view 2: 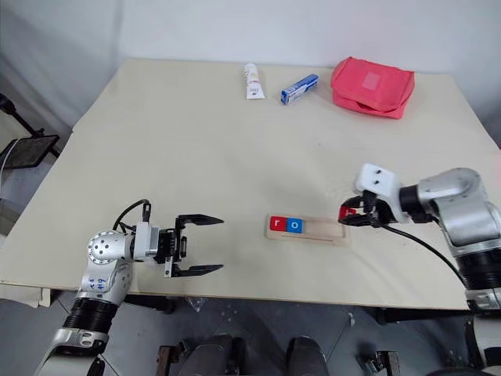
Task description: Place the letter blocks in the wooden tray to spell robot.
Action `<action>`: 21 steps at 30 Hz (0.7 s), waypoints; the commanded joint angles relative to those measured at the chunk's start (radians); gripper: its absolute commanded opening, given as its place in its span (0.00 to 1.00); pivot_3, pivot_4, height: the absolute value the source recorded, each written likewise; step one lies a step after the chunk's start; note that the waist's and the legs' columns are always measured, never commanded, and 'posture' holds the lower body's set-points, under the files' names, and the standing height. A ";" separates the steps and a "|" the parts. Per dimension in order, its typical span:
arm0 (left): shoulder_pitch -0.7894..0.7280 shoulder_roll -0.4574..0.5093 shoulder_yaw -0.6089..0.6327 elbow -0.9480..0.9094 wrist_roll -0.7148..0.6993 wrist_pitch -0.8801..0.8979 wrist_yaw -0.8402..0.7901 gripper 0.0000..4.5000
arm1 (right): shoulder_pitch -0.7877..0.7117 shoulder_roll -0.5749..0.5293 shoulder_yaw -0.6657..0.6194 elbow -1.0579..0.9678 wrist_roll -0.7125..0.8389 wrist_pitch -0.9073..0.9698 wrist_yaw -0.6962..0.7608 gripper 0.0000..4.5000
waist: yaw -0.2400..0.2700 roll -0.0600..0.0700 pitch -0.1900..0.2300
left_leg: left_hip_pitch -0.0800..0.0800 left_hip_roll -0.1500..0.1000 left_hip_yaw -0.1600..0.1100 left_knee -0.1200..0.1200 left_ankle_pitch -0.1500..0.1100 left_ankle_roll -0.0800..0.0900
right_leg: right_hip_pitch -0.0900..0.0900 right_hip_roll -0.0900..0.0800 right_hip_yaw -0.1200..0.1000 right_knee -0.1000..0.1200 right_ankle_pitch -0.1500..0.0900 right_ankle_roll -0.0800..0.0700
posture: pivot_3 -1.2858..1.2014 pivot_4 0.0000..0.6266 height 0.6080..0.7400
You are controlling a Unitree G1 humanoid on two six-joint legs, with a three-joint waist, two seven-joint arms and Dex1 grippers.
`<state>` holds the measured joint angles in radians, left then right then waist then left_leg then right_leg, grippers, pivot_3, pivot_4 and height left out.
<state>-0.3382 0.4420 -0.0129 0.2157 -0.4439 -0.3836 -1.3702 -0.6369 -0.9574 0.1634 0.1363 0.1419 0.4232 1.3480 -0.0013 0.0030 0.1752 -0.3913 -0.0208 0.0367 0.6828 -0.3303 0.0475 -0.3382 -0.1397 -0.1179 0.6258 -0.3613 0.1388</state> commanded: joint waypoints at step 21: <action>0.011 0.016 0.014 -0.004 -0.005 -0.025 0.005 1.00 | -0.147 0.149 0.178 -0.005 -0.104 0.015 0.027 0.33 | -0.002 0.000 0.000 | -0.001 -0.002 -0.001 0.000 0.000 0.000 | -0.002 -0.002 -0.003 0.002 0.000 0.000 | 0.52 0.24 1.00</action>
<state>-0.3368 0.4505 -0.0068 0.2437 -0.4437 -0.3978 -1.3702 -0.7758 -0.8059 0.3489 0.1496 0.0344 0.4402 1.3684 -0.0038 0.0029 0.1752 -0.3924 -0.0225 0.0358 0.6825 -0.3306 0.0480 -0.3400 -0.1414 -0.1209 0.6275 -0.3610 0.1392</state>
